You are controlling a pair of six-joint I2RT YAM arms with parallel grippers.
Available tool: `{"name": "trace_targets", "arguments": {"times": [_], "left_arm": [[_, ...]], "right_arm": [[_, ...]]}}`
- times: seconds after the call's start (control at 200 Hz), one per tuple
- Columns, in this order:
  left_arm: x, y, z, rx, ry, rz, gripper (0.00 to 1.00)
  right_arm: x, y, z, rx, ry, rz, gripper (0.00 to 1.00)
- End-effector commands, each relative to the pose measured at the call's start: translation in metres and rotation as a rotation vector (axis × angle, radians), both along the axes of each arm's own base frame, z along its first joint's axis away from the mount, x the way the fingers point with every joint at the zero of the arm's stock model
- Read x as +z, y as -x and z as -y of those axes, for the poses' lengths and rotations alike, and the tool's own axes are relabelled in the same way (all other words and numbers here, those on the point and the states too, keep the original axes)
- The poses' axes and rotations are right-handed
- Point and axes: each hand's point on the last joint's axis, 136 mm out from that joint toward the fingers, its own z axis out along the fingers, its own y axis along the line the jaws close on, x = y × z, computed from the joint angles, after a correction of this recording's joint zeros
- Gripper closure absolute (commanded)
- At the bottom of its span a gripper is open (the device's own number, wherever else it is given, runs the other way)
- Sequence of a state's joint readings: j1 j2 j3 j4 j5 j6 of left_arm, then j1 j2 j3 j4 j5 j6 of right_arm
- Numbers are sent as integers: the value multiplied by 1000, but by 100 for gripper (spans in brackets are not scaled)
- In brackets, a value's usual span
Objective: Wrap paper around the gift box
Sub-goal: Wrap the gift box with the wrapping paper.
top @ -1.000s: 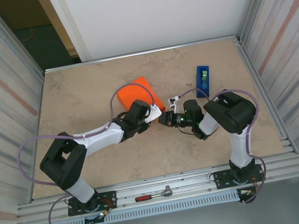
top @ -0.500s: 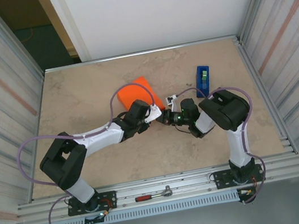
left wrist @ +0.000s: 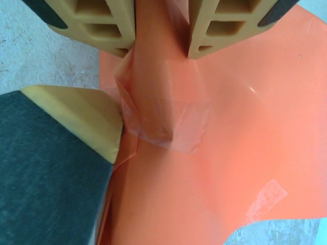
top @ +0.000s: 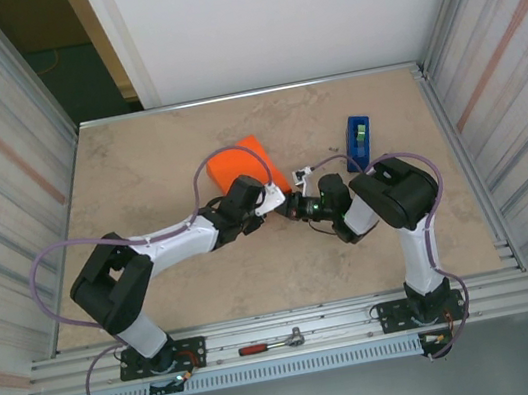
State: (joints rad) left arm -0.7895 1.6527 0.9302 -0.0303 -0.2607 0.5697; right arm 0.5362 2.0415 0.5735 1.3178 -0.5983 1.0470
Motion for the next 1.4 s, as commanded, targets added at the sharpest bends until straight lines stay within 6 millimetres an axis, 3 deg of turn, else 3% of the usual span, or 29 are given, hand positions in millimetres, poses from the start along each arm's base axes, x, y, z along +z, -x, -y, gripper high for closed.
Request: {"name": "trace_targets", "arguments": {"times": [0.0, 0.281, 0.571, 0.837, 1.027, 1.177, 1.393], "left_arm": [[-25, 25, -12, -3, -6, -183, 73], [22, 15, -4, 0, 193, -188, 69], [51, 16, 0, -17, 316, -172, 59], [79, -8, -27, 108, 482, -123, 50], [79, -20, -42, 187, 481, -90, 48], [75, -24, -52, 239, 461, -62, 45], [72, -27, -59, 277, 450, -46, 43]], "right_arm": [[7, 2, 9, -27, -15, 6, 100], [3, 11, 17, -17, -9, -15, 100], [15, 10, 0, 14, -15, 3, 100], [24, 9, -14, 42, -13, 19, 100], [28, 8, -17, 53, -6, 25, 100], [31, 19, -6, 54, 24, 24, 100], [51, 26, -1, 77, 70, 46, 100]]}}
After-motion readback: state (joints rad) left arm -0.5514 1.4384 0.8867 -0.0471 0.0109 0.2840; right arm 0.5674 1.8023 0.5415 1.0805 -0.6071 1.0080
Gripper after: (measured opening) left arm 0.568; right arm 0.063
